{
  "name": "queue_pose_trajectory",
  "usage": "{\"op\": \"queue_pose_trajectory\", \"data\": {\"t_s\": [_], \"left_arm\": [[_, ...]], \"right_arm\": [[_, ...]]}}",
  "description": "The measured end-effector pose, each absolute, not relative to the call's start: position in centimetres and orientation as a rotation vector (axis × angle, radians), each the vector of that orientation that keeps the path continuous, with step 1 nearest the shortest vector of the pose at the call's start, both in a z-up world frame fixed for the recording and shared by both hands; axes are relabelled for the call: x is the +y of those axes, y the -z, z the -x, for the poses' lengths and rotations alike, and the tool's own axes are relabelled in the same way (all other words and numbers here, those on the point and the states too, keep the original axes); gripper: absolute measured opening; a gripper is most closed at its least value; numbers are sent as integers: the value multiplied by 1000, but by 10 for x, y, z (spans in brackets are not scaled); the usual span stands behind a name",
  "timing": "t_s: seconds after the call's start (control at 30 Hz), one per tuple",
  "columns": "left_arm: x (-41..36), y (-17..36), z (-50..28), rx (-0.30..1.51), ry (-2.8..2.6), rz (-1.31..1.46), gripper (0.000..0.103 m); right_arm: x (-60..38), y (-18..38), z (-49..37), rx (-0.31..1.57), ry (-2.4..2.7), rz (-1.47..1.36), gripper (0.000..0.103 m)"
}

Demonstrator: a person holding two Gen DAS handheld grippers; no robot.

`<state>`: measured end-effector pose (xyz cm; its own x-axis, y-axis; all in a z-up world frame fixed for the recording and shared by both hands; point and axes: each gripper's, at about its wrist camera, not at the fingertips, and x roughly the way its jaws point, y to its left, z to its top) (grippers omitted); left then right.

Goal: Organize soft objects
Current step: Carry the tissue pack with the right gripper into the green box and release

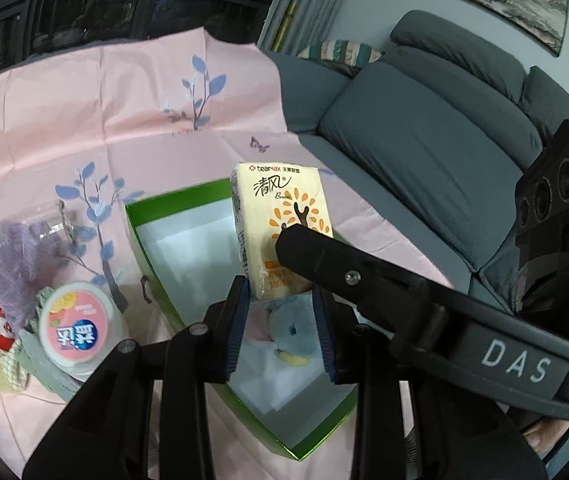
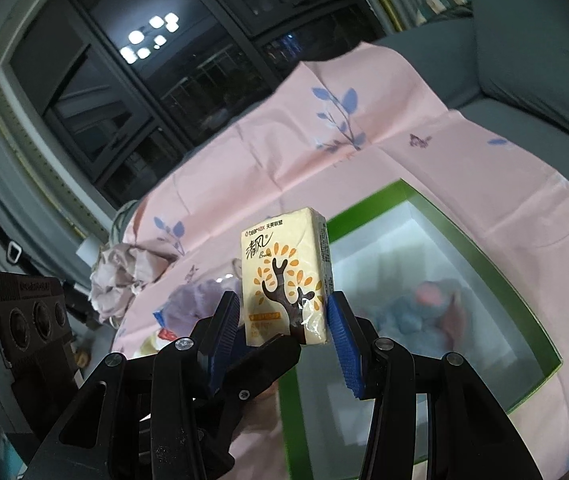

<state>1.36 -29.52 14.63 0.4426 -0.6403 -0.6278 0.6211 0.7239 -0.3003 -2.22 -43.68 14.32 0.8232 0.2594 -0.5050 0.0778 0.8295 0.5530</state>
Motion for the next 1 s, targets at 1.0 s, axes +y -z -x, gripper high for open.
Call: {"op": "queue_pose_trajectory", "data": {"t_s": [1.0], "left_arm": [[-292, -122, -14, 915, 760, 86, 51]], "right_arm": [[-448, -116, 5, 766, 20, -608, 62]]}}
